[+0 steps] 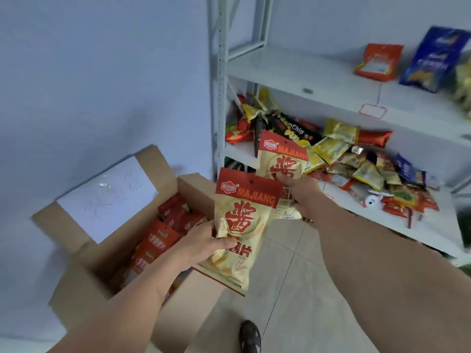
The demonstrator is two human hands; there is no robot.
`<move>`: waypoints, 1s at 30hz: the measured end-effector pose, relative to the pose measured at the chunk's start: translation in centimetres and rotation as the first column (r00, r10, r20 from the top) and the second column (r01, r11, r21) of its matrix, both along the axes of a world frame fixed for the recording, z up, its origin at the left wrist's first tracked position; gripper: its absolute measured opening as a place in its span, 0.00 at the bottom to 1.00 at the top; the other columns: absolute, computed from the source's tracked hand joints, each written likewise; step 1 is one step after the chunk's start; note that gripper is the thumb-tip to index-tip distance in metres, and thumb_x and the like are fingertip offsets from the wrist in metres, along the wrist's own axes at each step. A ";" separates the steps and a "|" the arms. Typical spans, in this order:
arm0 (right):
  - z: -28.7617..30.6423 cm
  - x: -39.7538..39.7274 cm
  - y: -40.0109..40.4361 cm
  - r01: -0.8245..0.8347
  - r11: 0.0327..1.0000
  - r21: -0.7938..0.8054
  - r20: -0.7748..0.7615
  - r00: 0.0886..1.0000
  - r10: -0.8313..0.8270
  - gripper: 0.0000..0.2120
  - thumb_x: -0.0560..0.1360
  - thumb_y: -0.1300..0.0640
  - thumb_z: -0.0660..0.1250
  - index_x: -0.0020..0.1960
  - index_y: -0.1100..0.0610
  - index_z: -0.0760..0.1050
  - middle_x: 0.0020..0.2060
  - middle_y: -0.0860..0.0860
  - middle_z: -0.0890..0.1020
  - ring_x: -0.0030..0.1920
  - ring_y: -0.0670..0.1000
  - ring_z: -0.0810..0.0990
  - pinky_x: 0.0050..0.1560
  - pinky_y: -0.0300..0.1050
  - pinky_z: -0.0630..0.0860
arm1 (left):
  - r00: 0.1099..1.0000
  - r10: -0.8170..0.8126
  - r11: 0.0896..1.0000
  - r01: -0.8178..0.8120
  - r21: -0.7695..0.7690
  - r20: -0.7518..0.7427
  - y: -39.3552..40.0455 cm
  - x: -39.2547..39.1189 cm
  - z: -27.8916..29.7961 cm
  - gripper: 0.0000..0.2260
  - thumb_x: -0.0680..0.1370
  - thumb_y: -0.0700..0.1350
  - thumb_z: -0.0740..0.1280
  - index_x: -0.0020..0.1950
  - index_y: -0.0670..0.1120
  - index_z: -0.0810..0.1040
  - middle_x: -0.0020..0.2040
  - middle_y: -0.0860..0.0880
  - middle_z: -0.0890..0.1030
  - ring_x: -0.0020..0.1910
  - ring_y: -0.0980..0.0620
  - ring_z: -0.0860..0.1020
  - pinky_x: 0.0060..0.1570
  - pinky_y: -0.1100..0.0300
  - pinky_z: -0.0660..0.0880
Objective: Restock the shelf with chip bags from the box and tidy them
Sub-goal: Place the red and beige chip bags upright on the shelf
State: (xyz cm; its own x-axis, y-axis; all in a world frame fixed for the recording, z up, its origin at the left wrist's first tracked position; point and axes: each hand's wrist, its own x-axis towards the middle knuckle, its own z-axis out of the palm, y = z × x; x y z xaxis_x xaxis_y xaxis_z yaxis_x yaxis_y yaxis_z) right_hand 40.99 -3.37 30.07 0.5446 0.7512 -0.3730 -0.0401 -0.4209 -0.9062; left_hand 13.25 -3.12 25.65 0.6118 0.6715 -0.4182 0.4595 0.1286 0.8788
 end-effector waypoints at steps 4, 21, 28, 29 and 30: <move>3.0 2.2 -6.4 0.116 0.993 -0.001 0.039 0.992 -0.116 0.10 0.76 0.53 0.72 0.45 0.60 0.79 0.35 0.53 0.84 0.36 0.55 0.81 0.41 0.53 0.76 | 0.993 -0.104 0.992 0.100 0.076 0.047 -2.6 3.7 3.8 0.16 0.75 0.49 0.76 0.62 0.56 0.81 0.55 0.58 0.86 0.56 0.56 0.84 0.66 0.50 0.76; 10.2 23.4 -18.2 0.359 0.923 0.140 0.084 0.924 -0.373 0.11 0.75 0.48 0.74 0.49 0.56 0.79 0.43 0.52 0.87 0.42 0.53 0.86 0.39 0.46 0.78 | 0.932 -0.273 0.962 0.264 0.068 0.241 -6.0 28.7 9.3 0.16 0.77 0.41 0.74 0.64 0.47 0.81 0.56 0.50 0.87 0.57 0.49 0.85 0.64 0.45 0.78; 10.8 39.1 -18.2 0.365 0.924 0.116 0.106 0.920 -0.377 0.13 0.74 0.48 0.74 0.49 0.57 0.79 0.42 0.53 0.86 0.44 0.53 0.85 0.49 0.52 0.81 | 0.919 -0.268 0.963 0.260 0.069 0.290 -6.1 44.8 9.9 0.15 0.76 0.39 0.74 0.63 0.47 0.81 0.57 0.49 0.87 0.58 0.48 0.84 0.65 0.44 0.78; 10.9 41.4 -18.1 0.362 0.925 0.118 0.109 0.921 -0.374 0.13 0.75 0.48 0.74 0.50 0.57 0.79 0.43 0.53 0.86 0.44 0.54 0.85 0.49 0.52 0.81 | 0.919 -0.265 0.964 0.258 0.062 0.292 -6.0 47.0 9.9 0.14 0.76 0.40 0.74 0.62 0.47 0.81 0.57 0.49 0.87 0.58 0.48 0.84 0.65 0.44 0.77; 11.0 43.6 -18.0 0.361 0.925 0.120 0.110 0.921 -0.374 0.14 0.75 0.48 0.74 0.51 0.58 0.79 0.44 0.53 0.86 0.45 0.54 0.85 0.49 0.52 0.81 | 0.919 -0.264 0.964 0.259 0.059 0.294 -5.8 49.2 10.0 0.14 0.76 0.41 0.75 0.61 0.48 0.82 0.57 0.49 0.87 0.59 0.48 0.84 0.65 0.44 0.77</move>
